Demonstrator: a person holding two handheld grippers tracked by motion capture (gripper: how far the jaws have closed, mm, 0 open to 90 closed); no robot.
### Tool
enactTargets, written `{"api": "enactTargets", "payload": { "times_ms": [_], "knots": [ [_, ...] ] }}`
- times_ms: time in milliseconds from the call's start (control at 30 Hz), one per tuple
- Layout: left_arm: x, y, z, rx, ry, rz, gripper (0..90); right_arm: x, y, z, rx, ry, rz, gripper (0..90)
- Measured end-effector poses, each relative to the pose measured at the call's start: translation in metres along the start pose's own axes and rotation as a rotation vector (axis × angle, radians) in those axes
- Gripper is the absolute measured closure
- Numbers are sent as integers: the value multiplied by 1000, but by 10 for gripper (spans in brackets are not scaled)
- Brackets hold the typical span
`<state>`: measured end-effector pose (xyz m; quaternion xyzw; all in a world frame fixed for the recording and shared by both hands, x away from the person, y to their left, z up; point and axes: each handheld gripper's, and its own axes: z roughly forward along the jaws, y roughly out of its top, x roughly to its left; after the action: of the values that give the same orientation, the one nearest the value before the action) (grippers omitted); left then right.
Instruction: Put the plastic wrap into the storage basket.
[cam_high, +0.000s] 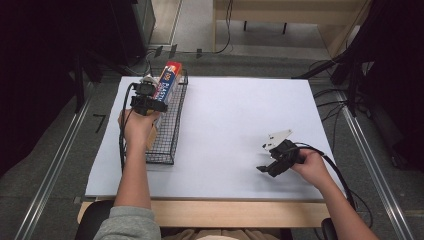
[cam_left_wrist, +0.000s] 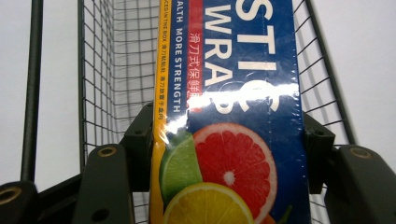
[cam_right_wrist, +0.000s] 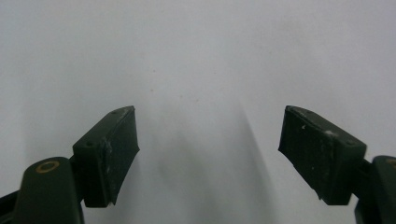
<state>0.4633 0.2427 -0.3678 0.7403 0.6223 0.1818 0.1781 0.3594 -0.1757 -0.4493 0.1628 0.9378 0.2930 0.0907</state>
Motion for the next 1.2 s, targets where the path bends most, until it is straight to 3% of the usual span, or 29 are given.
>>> {"api": "enactTargets", "payload": {
  "times_ms": [167, 367, 767, 833, 933, 1067, 1200],
  "knots": [
    [-2, 0, 9, 22, -3, 4, 400, 0, 0, 0, -3, 3, -1, 203],
    [-4, -1, 17, 48, -57, -5, 400, 1, 0, 0, 0, -3, -4, 203],
    [-8, -4, 31, 113, -29, 18, 395, -1, 0, -4, -30, -9, 21, 203],
    [-9, -4, 32, 111, -26, 27, 393, -1, 0, -4, -30, -9, 21, 203],
    [-9, -3, 31, 108, -59, 17, 378, -2, 1, -4, -30, -7, 23, 203],
    [-12, -5, 35, 134, -48, 36, 374, -2, 1, -4, -31, -6, 20, 203],
    [-9, -5, 31, 114, -79, 8, 373, -1, -1, -4, -26, -3, 18, 203]
  ]
}}
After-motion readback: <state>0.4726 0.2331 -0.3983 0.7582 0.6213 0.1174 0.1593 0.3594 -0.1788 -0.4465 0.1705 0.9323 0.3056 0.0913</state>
